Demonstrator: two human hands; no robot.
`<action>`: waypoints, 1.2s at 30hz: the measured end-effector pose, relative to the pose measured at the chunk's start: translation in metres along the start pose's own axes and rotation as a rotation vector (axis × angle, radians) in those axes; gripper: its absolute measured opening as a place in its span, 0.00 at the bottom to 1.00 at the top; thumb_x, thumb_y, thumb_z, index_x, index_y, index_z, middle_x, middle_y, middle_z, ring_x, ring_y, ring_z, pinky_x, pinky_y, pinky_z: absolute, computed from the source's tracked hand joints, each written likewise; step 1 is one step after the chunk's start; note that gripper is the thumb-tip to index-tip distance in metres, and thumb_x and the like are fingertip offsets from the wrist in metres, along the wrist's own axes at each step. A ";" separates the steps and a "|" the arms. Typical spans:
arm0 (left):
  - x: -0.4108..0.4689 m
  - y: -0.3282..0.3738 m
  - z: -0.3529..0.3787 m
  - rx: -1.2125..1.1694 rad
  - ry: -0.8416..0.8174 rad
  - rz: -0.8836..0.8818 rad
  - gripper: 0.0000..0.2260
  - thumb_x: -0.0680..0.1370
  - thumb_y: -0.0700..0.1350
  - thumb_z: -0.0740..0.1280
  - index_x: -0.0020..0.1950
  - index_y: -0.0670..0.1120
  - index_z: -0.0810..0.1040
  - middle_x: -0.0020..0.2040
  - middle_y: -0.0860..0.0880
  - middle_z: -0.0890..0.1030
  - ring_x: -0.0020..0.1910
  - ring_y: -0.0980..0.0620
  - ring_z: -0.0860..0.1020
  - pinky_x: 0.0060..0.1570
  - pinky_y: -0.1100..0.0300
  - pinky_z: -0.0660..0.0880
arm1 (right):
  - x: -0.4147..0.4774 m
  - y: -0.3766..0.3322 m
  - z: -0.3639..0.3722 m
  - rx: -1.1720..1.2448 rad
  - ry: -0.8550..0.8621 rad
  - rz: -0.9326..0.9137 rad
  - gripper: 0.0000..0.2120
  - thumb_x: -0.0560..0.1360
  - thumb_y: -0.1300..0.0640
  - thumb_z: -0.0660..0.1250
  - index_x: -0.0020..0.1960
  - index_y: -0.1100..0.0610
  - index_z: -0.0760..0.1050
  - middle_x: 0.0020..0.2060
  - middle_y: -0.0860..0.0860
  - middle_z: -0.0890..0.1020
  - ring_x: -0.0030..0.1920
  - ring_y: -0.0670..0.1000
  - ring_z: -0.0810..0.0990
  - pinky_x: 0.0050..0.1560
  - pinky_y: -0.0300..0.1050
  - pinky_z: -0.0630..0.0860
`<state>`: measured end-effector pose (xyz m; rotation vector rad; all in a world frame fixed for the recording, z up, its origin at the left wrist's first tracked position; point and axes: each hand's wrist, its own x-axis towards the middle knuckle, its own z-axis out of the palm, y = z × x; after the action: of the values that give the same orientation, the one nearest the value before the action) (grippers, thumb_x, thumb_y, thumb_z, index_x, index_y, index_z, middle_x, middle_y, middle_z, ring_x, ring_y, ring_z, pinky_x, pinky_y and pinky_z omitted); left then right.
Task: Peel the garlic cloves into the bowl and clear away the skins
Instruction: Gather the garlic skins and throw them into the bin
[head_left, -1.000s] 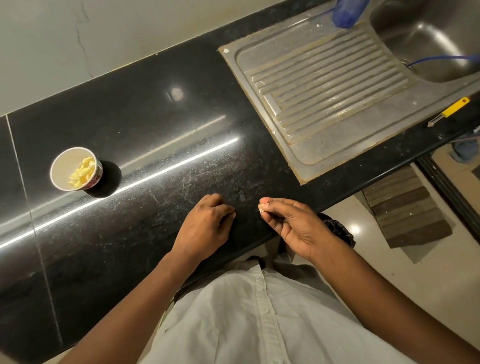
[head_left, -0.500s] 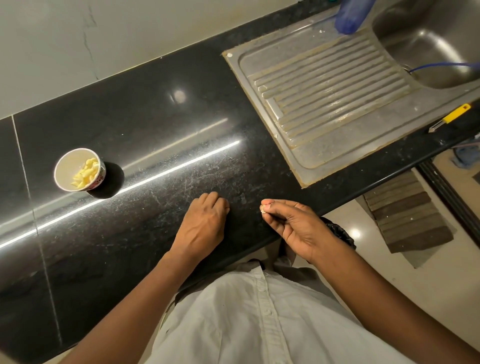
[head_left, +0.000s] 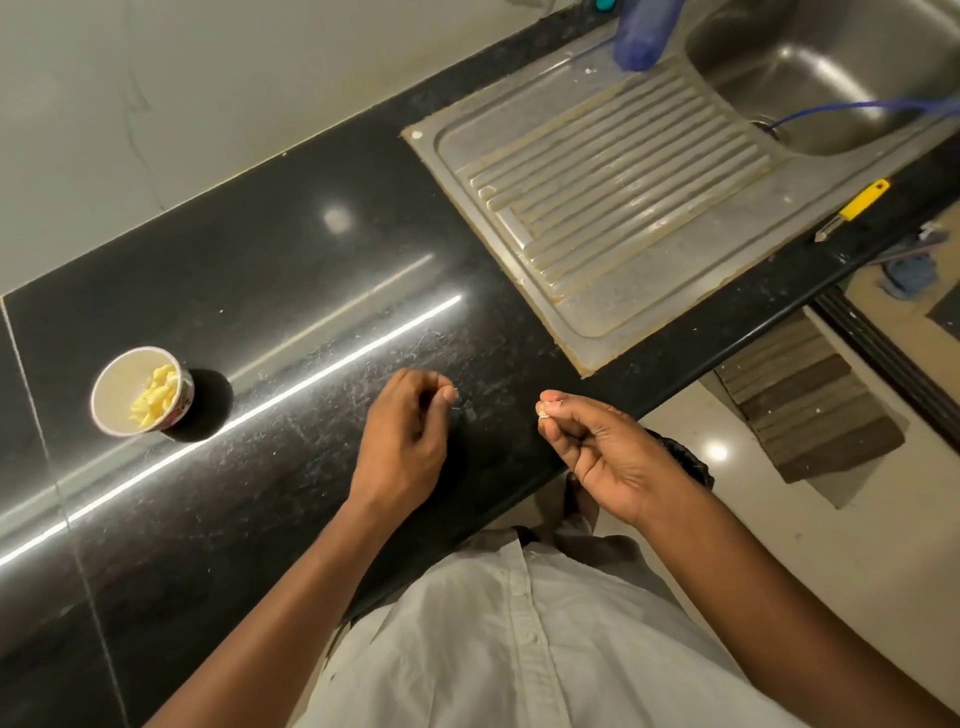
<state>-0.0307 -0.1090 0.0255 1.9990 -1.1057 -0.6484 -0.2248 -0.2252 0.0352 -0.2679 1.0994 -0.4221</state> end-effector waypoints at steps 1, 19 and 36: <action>0.002 0.012 0.009 -0.074 -0.021 0.001 0.04 0.85 0.49 0.65 0.54 0.51 0.79 0.48 0.53 0.80 0.46 0.55 0.78 0.44 0.59 0.76 | -0.003 -0.004 -0.004 0.036 0.007 -0.006 0.06 0.78 0.70 0.71 0.51 0.63 0.85 0.43 0.57 0.88 0.43 0.48 0.89 0.44 0.37 0.85; 0.037 0.166 0.324 -0.292 -0.724 -0.073 0.07 0.86 0.45 0.66 0.49 0.51 0.80 0.40 0.56 0.82 0.42 0.56 0.83 0.48 0.58 0.81 | -0.023 -0.081 -0.251 0.709 0.329 -0.286 0.05 0.80 0.68 0.69 0.51 0.63 0.83 0.41 0.55 0.86 0.39 0.45 0.86 0.47 0.35 0.84; 0.044 -0.103 0.645 0.259 -0.639 -0.712 0.09 0.78 0.42 0.72 0.55 0.41 0.85 0.51 0.42 0.87 0.52 0.40 0.86 0.55 0.45 0.85 | 0.281 0.042 -0.475 0.557 0.734 -0.037 0.09 0.76 0.73 0.72 0.46 0.62 0.87 0.40 0.55 0.88 0.44 0.54 0.87 0.46 0.42 0.86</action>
<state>-0.4225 -0.3469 -0.4419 2.5016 -0.8084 -1.6711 -0.5358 -0.3175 -0.4138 0.3952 1.6301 -0.8769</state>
